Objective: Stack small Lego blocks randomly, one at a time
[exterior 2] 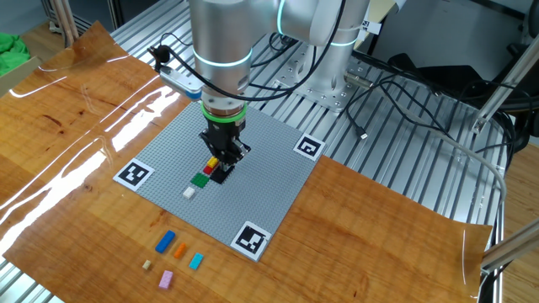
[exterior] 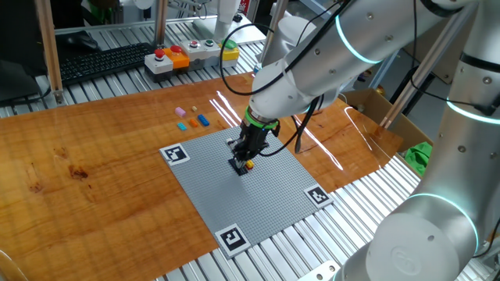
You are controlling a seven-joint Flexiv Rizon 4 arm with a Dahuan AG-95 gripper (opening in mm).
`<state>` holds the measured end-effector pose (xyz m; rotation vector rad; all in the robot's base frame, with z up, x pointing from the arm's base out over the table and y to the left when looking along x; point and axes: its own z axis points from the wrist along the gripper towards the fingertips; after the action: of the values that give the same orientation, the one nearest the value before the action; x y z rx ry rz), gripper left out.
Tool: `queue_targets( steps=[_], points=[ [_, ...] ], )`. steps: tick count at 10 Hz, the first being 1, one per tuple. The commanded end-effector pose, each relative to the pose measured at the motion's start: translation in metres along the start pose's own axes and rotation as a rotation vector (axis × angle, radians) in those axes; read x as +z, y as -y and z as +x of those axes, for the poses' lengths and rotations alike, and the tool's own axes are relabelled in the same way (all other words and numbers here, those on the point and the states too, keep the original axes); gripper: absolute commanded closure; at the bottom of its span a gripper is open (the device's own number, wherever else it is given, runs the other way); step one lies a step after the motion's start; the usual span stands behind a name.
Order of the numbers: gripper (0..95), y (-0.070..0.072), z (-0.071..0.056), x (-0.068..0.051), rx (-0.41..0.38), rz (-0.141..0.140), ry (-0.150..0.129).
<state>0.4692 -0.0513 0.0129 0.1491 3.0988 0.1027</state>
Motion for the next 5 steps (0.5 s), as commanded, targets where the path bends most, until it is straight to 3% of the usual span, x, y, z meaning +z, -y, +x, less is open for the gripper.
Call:
queue_targets(
  steps=[1, 5],
  points=[
    [95.0, 0.0024, -0.0032, 0.0115, -0.007, -0.009, 0.011],
    [95.0, -0.0008, -0.0041, 0.0031, 0.005, -0.005, -0.001]
  ],
)
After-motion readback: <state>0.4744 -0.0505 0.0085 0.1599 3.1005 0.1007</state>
